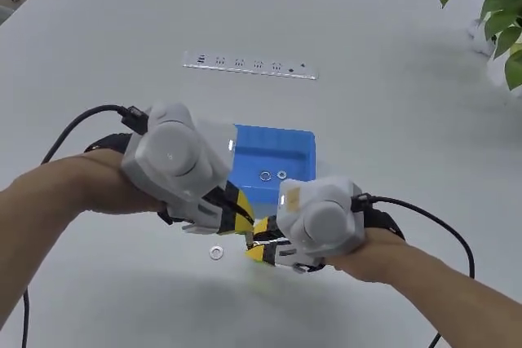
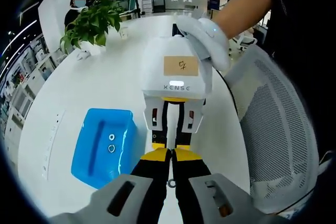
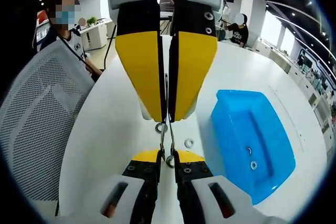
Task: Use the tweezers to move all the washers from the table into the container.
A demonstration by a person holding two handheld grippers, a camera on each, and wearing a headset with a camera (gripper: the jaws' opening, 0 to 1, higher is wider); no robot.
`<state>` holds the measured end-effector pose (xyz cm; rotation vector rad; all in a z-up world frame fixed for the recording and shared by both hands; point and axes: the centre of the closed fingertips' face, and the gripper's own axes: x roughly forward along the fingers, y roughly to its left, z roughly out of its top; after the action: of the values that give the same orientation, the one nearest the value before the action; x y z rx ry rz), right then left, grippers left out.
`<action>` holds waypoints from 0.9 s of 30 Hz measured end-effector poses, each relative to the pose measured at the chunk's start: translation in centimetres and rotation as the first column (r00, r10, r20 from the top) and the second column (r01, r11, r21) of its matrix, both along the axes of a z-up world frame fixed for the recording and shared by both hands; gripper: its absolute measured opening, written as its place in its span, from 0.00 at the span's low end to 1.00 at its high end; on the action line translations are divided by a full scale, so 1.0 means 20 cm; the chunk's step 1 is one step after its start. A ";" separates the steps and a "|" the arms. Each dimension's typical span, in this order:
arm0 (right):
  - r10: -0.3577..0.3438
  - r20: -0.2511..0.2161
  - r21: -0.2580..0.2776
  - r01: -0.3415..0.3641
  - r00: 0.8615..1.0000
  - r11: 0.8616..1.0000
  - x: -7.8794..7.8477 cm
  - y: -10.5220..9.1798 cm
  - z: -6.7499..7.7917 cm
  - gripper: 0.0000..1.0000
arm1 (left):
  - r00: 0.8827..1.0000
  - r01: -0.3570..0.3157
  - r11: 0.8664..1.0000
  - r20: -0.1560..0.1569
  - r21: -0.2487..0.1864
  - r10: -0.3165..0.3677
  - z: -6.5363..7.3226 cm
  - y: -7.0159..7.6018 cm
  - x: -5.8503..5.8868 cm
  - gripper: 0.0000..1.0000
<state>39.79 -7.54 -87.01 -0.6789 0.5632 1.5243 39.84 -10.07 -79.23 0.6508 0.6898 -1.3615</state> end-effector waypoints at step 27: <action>-0.036 -0.040 -0.007 0.036 0.999 0.999 0.00 -0.01 -0.01 0.09 | 1.000 -0.010 1.000 -0.010 -0.019 0.010 0.00 -0.02 0.01 0.06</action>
<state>39.82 -7.67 -87.14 -0.6411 0.6076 1.5057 40.11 -10.45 -79.13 0.6250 0.6864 -1.3614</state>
